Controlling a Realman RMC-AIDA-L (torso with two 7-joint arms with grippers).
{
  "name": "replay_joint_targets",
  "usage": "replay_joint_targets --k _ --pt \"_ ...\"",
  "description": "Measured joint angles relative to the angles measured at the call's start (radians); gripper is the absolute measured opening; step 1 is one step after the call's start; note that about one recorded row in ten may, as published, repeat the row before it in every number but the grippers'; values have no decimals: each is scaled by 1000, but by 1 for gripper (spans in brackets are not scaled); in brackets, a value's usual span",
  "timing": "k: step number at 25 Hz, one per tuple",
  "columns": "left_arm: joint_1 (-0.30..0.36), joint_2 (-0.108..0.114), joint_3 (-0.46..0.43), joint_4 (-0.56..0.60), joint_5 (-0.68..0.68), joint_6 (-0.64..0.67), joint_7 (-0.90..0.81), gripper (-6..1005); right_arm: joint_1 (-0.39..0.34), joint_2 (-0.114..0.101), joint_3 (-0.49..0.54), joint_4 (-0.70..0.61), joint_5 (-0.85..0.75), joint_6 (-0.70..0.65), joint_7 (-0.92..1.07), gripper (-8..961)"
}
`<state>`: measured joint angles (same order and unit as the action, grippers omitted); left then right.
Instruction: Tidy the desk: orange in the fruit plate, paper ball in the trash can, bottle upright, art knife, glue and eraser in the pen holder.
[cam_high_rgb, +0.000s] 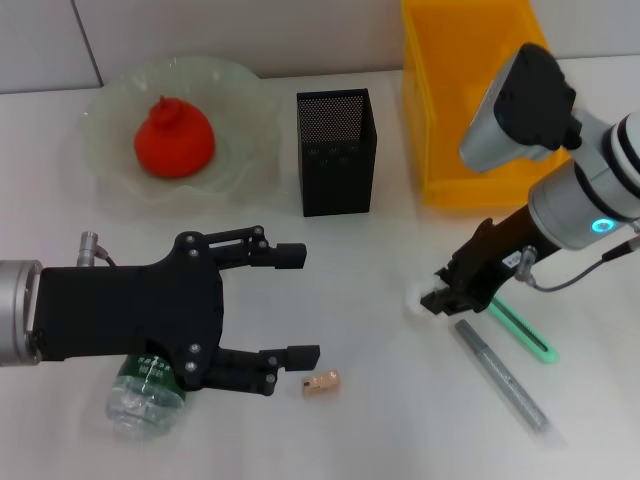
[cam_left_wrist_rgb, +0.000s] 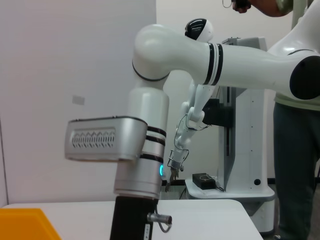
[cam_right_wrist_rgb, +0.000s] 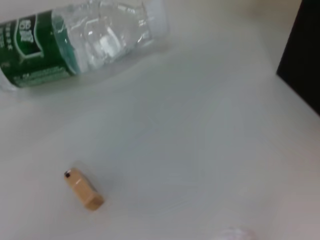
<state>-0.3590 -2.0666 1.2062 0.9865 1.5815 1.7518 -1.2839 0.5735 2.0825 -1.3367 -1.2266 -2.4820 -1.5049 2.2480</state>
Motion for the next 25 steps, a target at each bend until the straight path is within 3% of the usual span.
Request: replay_joint_targets --k 14,25 --pt "0 -3 14 2 -4 0 0 848 -45 0 44 -249 2 -20 41 290" --pt "-1 -3 21 -3 -6 -2 0 848 -62 1 155 -309 130 152 -26 289"
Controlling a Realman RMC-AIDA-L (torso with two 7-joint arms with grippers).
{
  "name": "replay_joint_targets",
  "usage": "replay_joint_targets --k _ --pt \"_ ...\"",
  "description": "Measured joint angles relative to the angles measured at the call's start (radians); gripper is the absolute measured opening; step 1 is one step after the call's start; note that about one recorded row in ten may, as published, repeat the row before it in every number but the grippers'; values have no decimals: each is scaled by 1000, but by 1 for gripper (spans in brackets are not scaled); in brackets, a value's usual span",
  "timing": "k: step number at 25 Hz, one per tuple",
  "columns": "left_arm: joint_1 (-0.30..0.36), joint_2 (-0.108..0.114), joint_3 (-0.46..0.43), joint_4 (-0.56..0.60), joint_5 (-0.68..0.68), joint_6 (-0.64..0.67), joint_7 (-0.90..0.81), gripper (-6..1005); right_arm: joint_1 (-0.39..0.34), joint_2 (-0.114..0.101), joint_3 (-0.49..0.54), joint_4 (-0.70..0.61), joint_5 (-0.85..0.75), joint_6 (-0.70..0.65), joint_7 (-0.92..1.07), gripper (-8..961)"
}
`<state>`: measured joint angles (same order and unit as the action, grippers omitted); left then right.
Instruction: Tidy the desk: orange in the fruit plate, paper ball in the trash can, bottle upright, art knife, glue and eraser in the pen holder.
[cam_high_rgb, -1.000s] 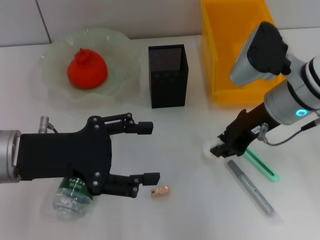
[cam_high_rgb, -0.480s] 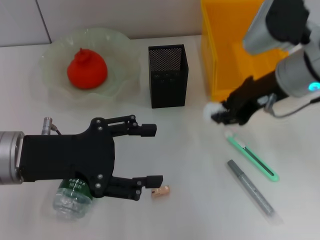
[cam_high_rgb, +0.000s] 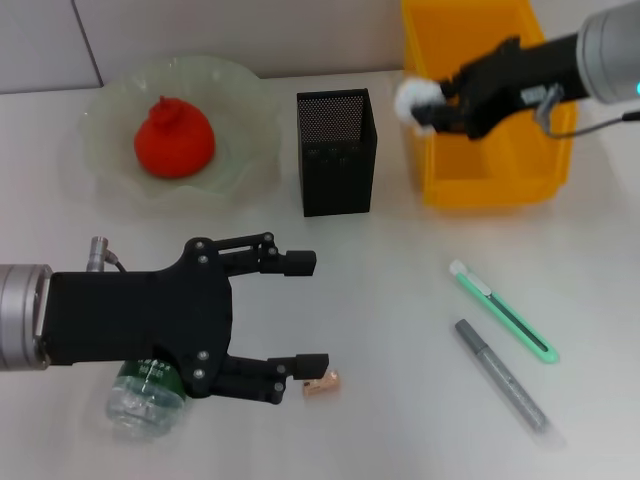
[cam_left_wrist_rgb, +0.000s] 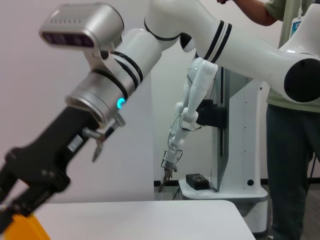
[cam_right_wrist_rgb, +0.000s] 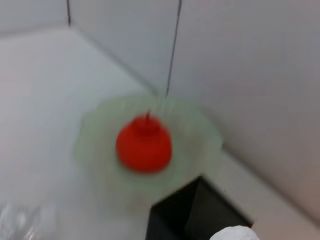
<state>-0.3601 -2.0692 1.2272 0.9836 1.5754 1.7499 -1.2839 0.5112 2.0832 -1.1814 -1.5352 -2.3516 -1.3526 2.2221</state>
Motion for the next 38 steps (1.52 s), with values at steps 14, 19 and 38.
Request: replay_joint_targets --k 14,19,38 --pt "-4 0 8 -4 -3 -6 8 848 -68 0 26 86 50 277 -71 287" --pt "-9 -2 11 -6 -3 -7 13 848 -86 -2 27 153 58 388 -87 286" --pt "-20 -3 28 -15 -3 -11 12 847 -44 -6 29 375 129 582 -149 282"
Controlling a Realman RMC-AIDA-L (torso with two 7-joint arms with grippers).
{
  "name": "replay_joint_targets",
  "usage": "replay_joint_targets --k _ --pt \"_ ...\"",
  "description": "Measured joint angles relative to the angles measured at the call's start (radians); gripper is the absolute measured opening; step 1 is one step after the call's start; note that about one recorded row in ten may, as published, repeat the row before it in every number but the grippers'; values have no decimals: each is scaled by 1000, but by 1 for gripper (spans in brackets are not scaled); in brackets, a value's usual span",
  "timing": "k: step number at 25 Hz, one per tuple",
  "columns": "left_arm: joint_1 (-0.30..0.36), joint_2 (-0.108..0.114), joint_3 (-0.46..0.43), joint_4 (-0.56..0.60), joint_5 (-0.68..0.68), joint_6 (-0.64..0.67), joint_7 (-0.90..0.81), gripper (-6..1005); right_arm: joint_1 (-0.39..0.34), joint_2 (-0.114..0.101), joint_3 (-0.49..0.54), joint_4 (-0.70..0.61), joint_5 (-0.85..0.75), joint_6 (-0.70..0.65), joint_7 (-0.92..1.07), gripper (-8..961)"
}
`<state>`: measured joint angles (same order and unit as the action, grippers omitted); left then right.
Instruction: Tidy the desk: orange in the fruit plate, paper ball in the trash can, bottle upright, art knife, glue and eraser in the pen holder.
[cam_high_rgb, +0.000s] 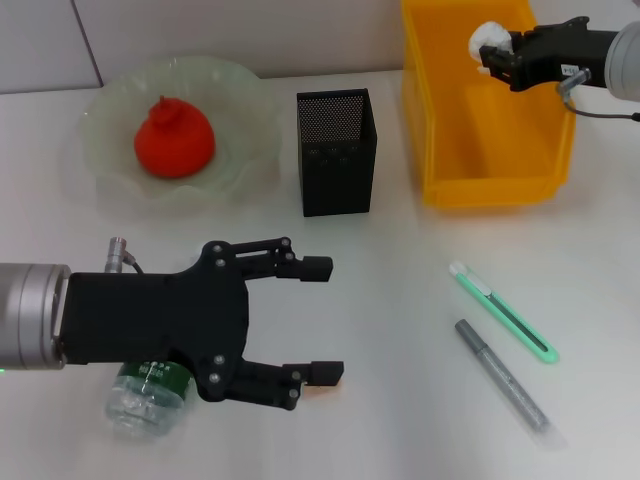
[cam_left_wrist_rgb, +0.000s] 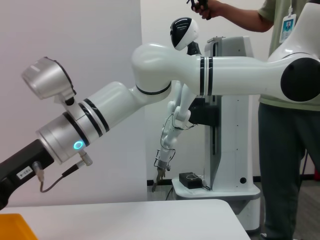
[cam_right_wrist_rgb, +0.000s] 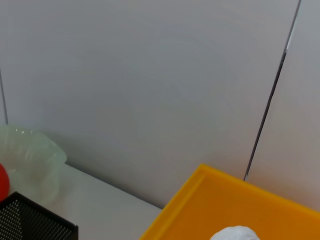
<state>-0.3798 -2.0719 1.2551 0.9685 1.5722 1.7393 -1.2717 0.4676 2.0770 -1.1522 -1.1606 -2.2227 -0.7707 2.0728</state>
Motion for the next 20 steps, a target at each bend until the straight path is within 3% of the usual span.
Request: replay_joint_targets --k 7,13,20 --pt "-2 0 1 -5 0 -1 0 847 4 1 21 16 25 5 -2 340" --pt "-2 -1 5 -5 0 -1 0 847 -5 0 36 18 37 11 -8 563" --pt "0 -1 10 -5 0 -1 0 847 -16 1 36 17 80 10 -29 665"
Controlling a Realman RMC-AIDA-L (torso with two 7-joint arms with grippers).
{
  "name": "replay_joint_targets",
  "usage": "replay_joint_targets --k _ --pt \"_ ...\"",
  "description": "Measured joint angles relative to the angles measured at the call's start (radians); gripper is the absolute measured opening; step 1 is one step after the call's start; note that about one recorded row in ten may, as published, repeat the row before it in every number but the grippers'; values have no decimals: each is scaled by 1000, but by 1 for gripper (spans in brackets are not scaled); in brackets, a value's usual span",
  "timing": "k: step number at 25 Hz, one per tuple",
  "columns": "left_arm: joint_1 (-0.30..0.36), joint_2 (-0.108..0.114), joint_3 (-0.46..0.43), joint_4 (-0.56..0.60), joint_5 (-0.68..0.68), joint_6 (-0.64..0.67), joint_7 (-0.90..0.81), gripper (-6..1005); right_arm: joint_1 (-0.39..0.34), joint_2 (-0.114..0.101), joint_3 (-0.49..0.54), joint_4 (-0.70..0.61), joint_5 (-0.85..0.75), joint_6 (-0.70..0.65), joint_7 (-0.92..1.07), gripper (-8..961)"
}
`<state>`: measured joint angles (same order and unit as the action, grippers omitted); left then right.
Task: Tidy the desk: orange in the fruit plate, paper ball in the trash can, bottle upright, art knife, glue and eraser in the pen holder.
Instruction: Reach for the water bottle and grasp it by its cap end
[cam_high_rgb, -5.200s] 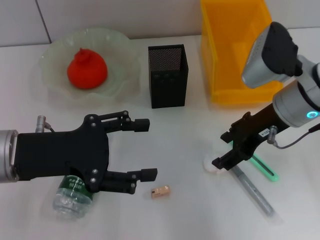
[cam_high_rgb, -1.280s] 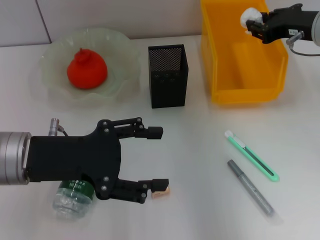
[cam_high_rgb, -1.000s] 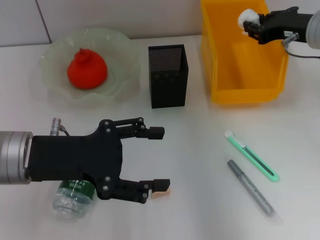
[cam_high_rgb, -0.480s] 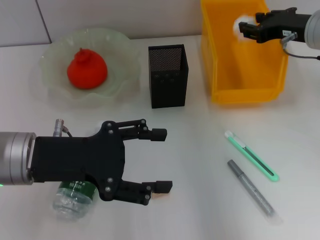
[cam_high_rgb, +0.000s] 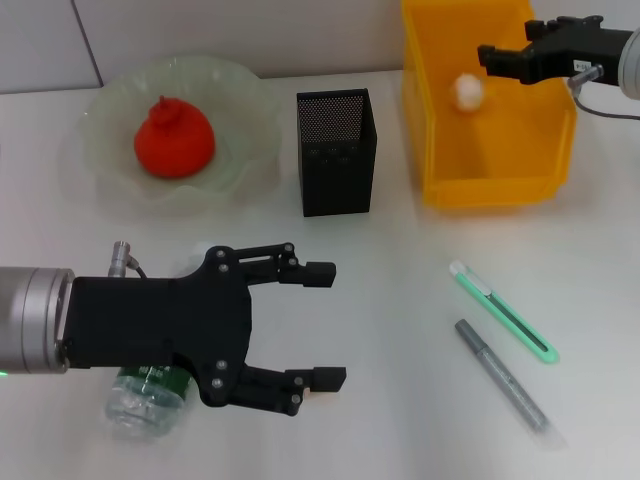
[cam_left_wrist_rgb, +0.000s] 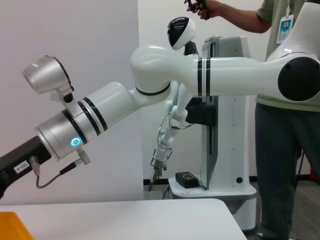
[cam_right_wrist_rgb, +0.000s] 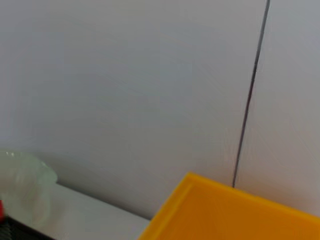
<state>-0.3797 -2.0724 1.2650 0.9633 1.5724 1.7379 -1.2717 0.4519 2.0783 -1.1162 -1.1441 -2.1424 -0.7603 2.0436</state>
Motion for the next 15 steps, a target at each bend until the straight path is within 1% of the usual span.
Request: replay_joint_targets --k 3,6,9,10,13,15 --pt "2 0 1 0 0 0 0 847 -22 -2 8 -3 122 -8 -72 709" --pt "5 0 1 0 0 0 0 847 -47 -3 39 -3 272 -55 -177 710" --pt "6 0 4 0 0 0 0 847 -52 -3 118 18 389 -164 -263 710" --pt "5 0 4 -1 0 0 0 847 -52 -3 155 31 424 -220 -293 710" --pt "1 0 6 -10 -1 0 0 847 -49 -3 236 60 491 -353 -371 710" --pt "-1 0 6 -14 -1 -5 0 847 -51 -3 272 77 522 -434 -418 709"
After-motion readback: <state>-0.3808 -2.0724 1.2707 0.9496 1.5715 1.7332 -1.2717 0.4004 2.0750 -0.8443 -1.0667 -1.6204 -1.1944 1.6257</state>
